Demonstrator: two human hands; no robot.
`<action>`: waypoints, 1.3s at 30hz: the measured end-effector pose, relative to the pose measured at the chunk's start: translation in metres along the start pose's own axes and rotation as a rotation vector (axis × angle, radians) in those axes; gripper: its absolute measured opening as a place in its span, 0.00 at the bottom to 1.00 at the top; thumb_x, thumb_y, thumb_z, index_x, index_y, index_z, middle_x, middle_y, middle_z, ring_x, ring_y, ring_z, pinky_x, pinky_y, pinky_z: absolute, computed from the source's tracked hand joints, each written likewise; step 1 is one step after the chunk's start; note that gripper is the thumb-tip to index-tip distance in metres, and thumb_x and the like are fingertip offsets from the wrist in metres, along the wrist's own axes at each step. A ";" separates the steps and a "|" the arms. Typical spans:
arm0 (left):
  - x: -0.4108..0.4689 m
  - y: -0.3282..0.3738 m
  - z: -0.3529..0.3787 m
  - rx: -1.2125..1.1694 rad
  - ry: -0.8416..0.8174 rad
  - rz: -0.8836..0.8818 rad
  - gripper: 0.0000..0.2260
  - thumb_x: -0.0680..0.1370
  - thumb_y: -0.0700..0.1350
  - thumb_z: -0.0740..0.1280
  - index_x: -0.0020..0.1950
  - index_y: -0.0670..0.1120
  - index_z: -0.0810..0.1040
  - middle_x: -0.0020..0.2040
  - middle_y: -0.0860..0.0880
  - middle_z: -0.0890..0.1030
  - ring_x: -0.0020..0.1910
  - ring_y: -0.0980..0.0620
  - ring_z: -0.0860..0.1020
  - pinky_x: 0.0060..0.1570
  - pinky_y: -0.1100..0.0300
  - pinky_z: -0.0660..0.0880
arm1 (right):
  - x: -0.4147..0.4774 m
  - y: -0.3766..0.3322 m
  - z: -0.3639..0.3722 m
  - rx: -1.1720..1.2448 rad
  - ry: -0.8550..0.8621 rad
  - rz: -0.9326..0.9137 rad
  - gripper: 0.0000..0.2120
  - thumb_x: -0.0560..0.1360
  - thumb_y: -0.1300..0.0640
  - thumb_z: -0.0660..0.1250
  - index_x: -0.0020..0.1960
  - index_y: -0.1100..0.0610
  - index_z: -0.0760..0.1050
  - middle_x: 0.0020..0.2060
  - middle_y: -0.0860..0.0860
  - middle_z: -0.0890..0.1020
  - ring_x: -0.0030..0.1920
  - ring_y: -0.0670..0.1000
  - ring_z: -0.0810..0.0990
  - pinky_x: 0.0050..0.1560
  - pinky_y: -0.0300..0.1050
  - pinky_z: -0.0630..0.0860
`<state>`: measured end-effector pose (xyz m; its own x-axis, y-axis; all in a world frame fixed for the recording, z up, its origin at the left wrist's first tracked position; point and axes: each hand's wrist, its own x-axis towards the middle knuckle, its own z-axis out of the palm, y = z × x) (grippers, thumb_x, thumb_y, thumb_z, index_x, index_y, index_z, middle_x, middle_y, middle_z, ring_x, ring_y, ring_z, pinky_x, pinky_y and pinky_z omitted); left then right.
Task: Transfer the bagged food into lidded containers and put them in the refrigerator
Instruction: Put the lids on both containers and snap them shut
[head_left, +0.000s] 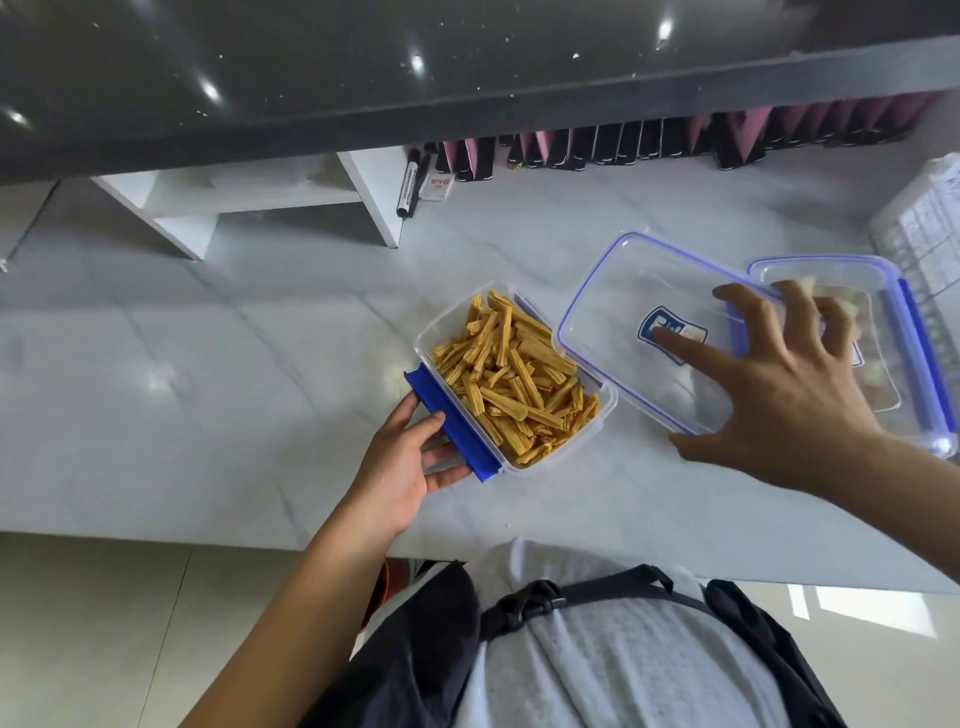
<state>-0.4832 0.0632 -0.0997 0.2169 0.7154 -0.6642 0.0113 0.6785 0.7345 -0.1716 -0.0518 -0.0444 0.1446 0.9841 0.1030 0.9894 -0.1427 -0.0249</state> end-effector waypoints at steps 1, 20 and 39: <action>0.000 0.000 0.000 0.004 -0.003 0.002 0.16 0.83 0.40 0.61 0.64 0.60 0.75 0.50 0.45 0.86 0.47 0.44 0.86 0.39 0.50 0.82 | -0.004 -0.002 0.002 0.002 0.007 -0.008 0.45 0.52 0.32 0.70 0.69 0.42 0.75 0.69 0.61 0.67 0.67 0.72 0.63 0.67 0.69 0.57; 0.001 -0.002 -0.001 -0.009 -0.009 0.012 0.17 0.83 0.40 0.62 0.67 0.59 0.73 0.51 0.45 0.86 0.48 0.43 0.86 0.39 0.51 0.82 | 0.010 -0.034 0.022 0.030 -0.022 0.131 0.47 0.53 0.30 0.74 0.71 0.38 0.70 0.71 0.59 0.64 0.69 0.73 0.61 0.68 0.70 0.57; -0.004 -0.003 -0.001 0.005 -0.064 0.047 0.18 0.83 0.42 0.61 0.70 0.59 0.72 0.51 0.44 0.86 0.47 0.43 0.86 0.43 0.51 0.80 | 0.034 -0.149 0.027 0.299 -0.237 0.172 0.48 0.55 0.26 0.65 0.73 0.32 0.58 0.76 0.54 0.56 0.70 0.69 0.59 0.68 0.63 0.56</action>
<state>-0.4849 0.0587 -0.0992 0.2797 0.7341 -0.6188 0.0041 0.6436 0.7654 -0.3146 0.0061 -0.0640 0.2667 0.9506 -0.1587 0.8997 -0.3047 -0.3127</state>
